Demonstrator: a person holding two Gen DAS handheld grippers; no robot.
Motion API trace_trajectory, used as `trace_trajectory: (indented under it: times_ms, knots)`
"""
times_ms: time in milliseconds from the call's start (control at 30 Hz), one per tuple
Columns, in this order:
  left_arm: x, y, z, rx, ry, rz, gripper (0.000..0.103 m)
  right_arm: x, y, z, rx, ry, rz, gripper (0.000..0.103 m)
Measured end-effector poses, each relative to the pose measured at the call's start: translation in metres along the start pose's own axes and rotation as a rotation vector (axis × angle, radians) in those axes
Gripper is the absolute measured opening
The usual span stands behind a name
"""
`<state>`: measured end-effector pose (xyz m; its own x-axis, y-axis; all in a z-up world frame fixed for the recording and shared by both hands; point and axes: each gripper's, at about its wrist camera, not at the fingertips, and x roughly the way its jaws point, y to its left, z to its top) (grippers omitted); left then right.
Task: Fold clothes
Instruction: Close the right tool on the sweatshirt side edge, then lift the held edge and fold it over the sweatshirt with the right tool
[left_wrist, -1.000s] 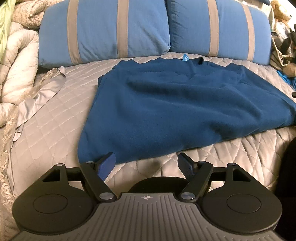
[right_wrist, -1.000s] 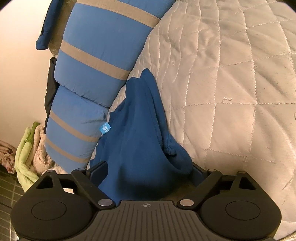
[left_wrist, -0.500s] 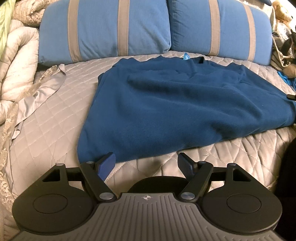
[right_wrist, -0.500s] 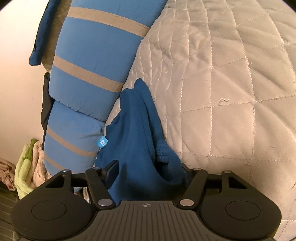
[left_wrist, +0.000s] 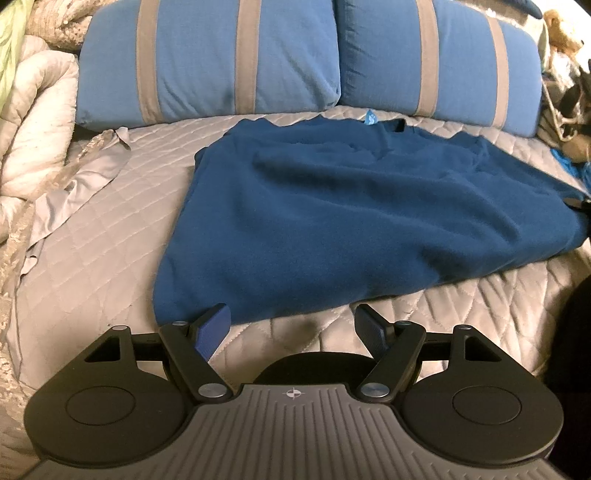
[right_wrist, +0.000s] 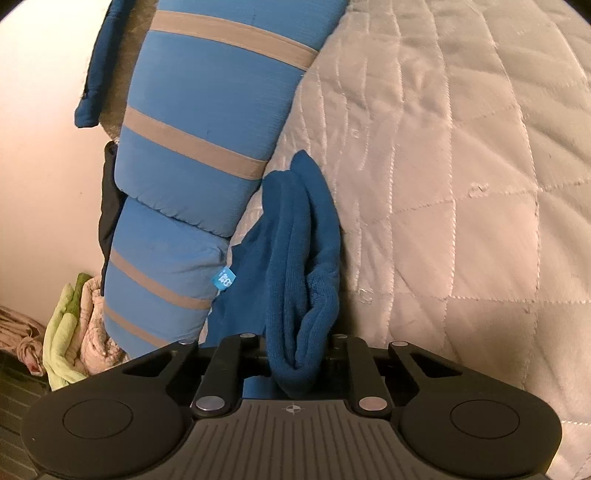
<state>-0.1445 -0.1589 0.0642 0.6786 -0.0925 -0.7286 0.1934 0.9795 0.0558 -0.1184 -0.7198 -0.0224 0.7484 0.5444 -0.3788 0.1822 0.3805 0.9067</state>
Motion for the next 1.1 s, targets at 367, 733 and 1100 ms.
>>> trace_trajectory:
  times_ms: [367, 733, 1100]
  knots:
    - [-0.004, 0.012, 0.000, -0.057, -0.025, -0.062, 0.074, -0.021, 0.003, 0.007, -0.015, 0.003, 0.016, 0.018]
    - [-0.013, 0.041, 0.011, -0.115, -0.074, -0.056, 0.074, -0.031, 0.039, 0.011, -0.126, -0.001, 0.011, 0.015]
    - [-0.016, 0.057, 0.007, -0.120, -0.075, -0.035, 0.074, -0.018, 0.112, 0.004, -0.321, 0.014, 0.040, 0.015]
